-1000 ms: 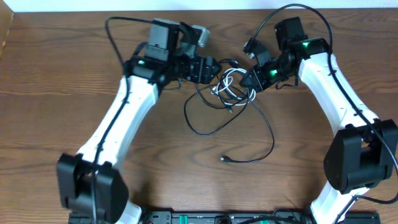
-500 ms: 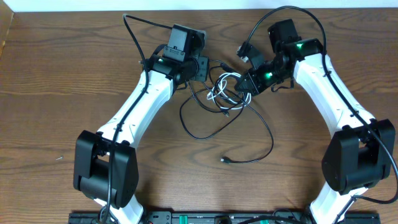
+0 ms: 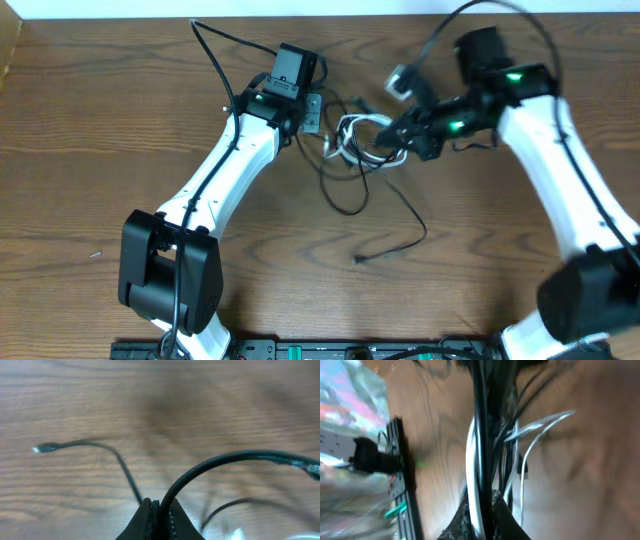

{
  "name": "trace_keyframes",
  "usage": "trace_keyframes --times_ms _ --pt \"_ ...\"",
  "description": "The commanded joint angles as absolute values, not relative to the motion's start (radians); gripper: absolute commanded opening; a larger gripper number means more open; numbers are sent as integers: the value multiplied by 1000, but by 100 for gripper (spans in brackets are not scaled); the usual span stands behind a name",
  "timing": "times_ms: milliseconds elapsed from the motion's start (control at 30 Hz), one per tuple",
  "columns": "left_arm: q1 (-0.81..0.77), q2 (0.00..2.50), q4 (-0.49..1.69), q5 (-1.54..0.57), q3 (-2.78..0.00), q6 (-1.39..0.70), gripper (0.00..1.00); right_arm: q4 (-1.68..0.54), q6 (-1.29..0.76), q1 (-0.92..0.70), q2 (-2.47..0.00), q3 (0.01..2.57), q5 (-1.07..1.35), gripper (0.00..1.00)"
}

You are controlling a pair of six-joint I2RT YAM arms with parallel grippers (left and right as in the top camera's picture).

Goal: Untangle cables

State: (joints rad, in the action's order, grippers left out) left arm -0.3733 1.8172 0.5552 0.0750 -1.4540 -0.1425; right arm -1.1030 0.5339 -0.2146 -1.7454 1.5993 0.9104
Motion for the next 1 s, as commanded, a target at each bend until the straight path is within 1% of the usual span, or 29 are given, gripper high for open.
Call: trace_keyframes --times_ms 0,67,133,233,300,467,567,733,867,967 --pt "-359 1830 597 129 -1454 -148 8 -1043 446 -128 -1642 1603 996 1" --pt "-350 1830 621 129 -1454 -148 8 -985 318 -83 -1611 1603 939 1" --pt "-339 1830 640 129 -1454 -148 8 -934 167 -43 -1586 1603 818 1" --pt "-316 1830 670 129 -1454 -148 8 -898 31 4 -1559 1603 657 1" --pt "-295 1830 691 129 -1454 -148 8 -889 -82 35 -1543 1603 511 1" --pt "-228 1830 738 129 -1454 -147 7 -913 -290 74 -1539 1602 155 1" --pt "-183 1830 756 128 -1454 -138 7 -928 -310 75 -1541 1602 53 1" --pt "-121 1828 763 133 -1454 -79 7 -939 -306 75 -1543 1602 42 1" --pt "-95 1821 762 183 -1455 -80 7 -948 -308 75 -1547 1602 4 1" --pt "-73 1805 762 223 -1455 -79 8 -967 -327 78 -1553 1602 -57 4"
